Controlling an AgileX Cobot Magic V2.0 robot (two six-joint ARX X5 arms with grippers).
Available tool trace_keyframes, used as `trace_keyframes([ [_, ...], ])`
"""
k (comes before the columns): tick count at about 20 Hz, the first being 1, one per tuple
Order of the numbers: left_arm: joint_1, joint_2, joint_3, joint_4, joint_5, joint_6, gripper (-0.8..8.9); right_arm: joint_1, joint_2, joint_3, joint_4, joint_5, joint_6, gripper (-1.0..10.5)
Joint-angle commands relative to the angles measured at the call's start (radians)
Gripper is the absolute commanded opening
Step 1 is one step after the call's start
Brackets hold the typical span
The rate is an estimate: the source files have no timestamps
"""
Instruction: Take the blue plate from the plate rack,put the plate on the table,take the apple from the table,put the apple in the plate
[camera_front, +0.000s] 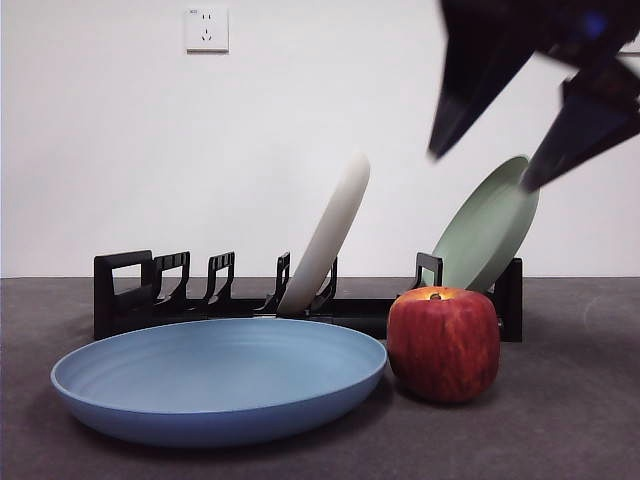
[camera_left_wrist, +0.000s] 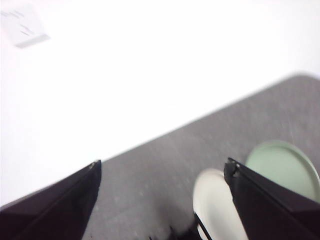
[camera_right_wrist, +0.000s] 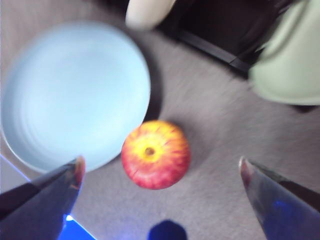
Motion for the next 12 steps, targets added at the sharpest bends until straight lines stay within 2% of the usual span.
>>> trace_keyframes([
  [1,0.013,-0.018,0.005,-0.010,-0.001,0.012,4.14,0.038,0.088,0.001,0.013,0.028,-0.025,6.3],
  [6,0.014,-0.031,0.005,-0.100,-0.001,0.006,4.14,0.074,0.256,0.001,0.098,0.035,-0.026,6.3],
  [12,0.014,-0.030,0.005,-0.144,-0.001,-0.019,4.14,0.074,0.354,0.001,0.124,0.064,-0.025,6.3],
])
